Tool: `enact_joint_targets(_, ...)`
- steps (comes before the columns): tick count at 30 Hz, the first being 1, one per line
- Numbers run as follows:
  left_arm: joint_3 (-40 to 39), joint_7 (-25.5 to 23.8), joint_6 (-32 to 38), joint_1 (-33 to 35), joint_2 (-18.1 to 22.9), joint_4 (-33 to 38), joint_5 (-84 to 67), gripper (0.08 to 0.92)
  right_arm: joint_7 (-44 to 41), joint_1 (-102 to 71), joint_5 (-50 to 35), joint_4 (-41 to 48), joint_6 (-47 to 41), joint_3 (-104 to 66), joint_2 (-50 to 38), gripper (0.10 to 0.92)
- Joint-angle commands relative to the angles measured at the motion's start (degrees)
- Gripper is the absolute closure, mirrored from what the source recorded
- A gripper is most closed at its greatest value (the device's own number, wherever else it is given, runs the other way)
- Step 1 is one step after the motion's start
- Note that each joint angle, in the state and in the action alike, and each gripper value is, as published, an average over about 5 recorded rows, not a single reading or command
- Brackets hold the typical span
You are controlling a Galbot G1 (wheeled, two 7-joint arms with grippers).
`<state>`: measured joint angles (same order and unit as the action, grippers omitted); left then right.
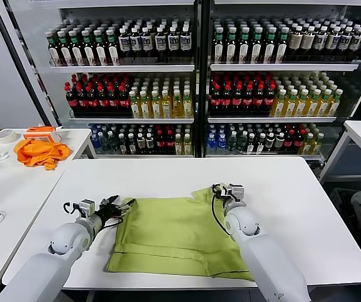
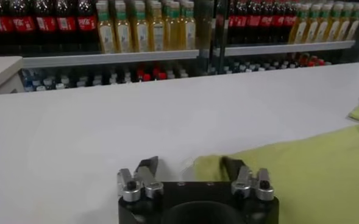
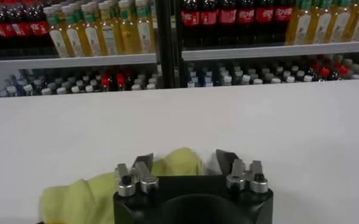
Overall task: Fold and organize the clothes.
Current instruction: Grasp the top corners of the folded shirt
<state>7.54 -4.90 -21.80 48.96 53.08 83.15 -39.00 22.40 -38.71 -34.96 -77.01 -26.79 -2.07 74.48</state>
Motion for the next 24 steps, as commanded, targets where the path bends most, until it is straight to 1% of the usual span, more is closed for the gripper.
enact_joint_targets(1,-0.1,-0.2,-0.2,0.0,0.3,-0.2,-0.2,0.432,0.2,0.0,0.0,-0.5,-1.0,0.2,0.0,0.518)
enact_joint_targets(8,-0.3,-0.3,0.2,0.3,0.7,-0.6,0.1,0.640,-0.6,-0.3,0.3,-0.5,-0.5,0.1,-0.1,0.726)
enact_joint_targets(10,-0.3,-0.3,0.5,0.2,0.8,-0.5,0.1,0.683,-1.0,-0.3,0.7,-0.3,0.3,0.0,-0.1,0.778)
enact_joint_targets(14,-0.1,-0.3,1.6,0.3,0.1,0.1,-0.4,0.805,-2.3,-0.7,0.9,-1.5,3.6,-0.3,-0.8,0.888)
enact_joint_targets(15,0.1,-0.4,1.9,0.5,-0.2,0.5,-0.7,0.839,-2.4,-1.0,0.6,-2.6,4.2,-0.3,-1.2,0.904)
enact_joint_targets(18,0.8,-0.5,2.5,2.2,-1.3,2.5,-1.3,0.901,-2.2,-2.3,-0.5,-7.8,4.1,-0.2,-2.9,0.919)
enact_joint_targets(24,3.1,-0.1,3.6,7.8,-2.9,8.6,-1.7,0.916,-0.9,-7.9,-1.5,-19.2,2.0,-0.7,-6.5,0.919)
